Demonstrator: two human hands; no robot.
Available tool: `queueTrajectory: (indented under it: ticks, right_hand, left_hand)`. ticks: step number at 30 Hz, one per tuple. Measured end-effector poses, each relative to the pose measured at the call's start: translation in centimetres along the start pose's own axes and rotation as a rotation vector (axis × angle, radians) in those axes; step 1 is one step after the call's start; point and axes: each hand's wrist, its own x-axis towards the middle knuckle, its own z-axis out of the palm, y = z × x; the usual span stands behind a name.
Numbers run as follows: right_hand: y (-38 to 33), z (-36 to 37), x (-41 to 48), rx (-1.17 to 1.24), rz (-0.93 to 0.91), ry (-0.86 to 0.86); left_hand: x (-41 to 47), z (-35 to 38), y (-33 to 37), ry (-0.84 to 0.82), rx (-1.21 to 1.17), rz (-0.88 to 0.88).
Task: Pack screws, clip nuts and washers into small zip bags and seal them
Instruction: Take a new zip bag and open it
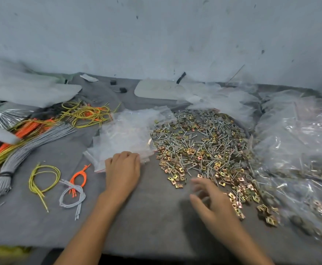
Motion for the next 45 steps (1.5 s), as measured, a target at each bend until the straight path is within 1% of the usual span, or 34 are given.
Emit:
queueTrajectory:
  ticks: [3, 5, 7, 11, 15, 17, 19, 21, 24, 26, 28, 29, 32, 33, 35, 37, 38, 40, 42, 45]
  right_hand:
    - [-0.6, 2.3, 1.7, 0.054, 0.022, -0.086]
    - [-1.0, 3.5, 2.9, 0.090, 0.058, -0.084]
    - [-1.2, 4.4, 3.7, 0.120, 0.073, -0.031]
    - [-1.1, 5.0, 4.0, 0.191, 0.086, 0.048]
    - [-0.6, 5.1, 4.0, 0.203, 0.101, 0.058]
    - [-0.5, 5.1, 4.1, 0.197, 0.092, 0.054]
    - [-0.5, 5.2, 4.2, 0.188, 0.093, 0.047]
    - [-0.4, 5.4, 4.1, 0.197, 0.106, 0.062]
    - [-0.4, 5.4, 3.9, 0.284, 0.145, 0.084]
    - [-0.8, 5.5, 3.8, 0.348, 0.170, 0.104]
    - [-1.1, 5.7, 3.7, 0.319, 0.172, 0.144]
    - [-1.2, 5.8, 3.7, 0.310, 0.165, 0.157]
    - [-1.1, 5.8, 3.5, 0.324, 0.164, 0.193]
    - [-1.0, 5.8, 3.4, 0.297, 0.146, 0.212]
    - [-1.0, 5.7, 3.0, 0.142, 0.031, 0.217]
    - [-1.1, 5.9, 2.7, -0.035, -0.131, 0.113]
    - [-1.2, 6.0, 2.6, -0.106, -0.180, 0.047]
    - [-1.2, 6.3, 2.8, -0.194, -0.184, -0.042]
    - [-1.4, 6.4, 2.9, -0.241, -0.170, -0.040]
    - [-1.7, 6.3, 2.9, -0.246, -0.185, -0.021]
  left_hand:
    - [-0.4, -0.8, 0.6, 0.001, -0.042, 0.004]
    - [-0.9, -1.5, 1.4, -0.043, -0.137, 0.015]
    - [-1.6, -1.9, 2.5, -0.138, -0.291, 0.013]
    - [-3.1, -1.9, 4.7, -0.388, -0.742, -0.007]
    - [-3.9, -1.4, 5.1, -0.543, -0.902, -0.064]
    - [-4.3, -1.1, 5.2, -0.555, -0.937, -0.088]
    - [-4.6, -0.7, 5.3, -0.499, -0.967, -0.110]
    - [-4.8, -0.3, 5.4, -0.398, -0.961, -0.127]
    - [-5.3, 0.2, 5.7, -0.282, -0.946, -0.156]
    - [-6.0, 0.4, 5.9, -0.211, -0.886, -0.116]
    - [-6.8, 0.5, 6.1, -0.159, -0.781, -0.025]
    - [-6.9, 0.5, 6.1, -0.137, -0.741, -0.010]
    - [-7.0, 0.3, 6.0, -0.075, -0.682, -0.043]
    - [-6.9, 0.2, 6.1, -0.068, -0.667, -0.054]
    - [-6.6, -0.3, 6.2, -0.052, -0.627, -0.086]
    - [-6.2, -1.0, 6.3, -0.015, -0.631, -0.143]
    - [-5.9, -1.3, 6.3, 0.006, -0.651, -0.172]
    - [-5.4, -1.8, 6.1, 0.061, -0.667, -0.185]
    - [-5.2, -2.0, 5.9, 0.110, -0.640, -0.127]
    - [-5.7, -1.8, 5.6, 0.115, -0.569, -0.047]
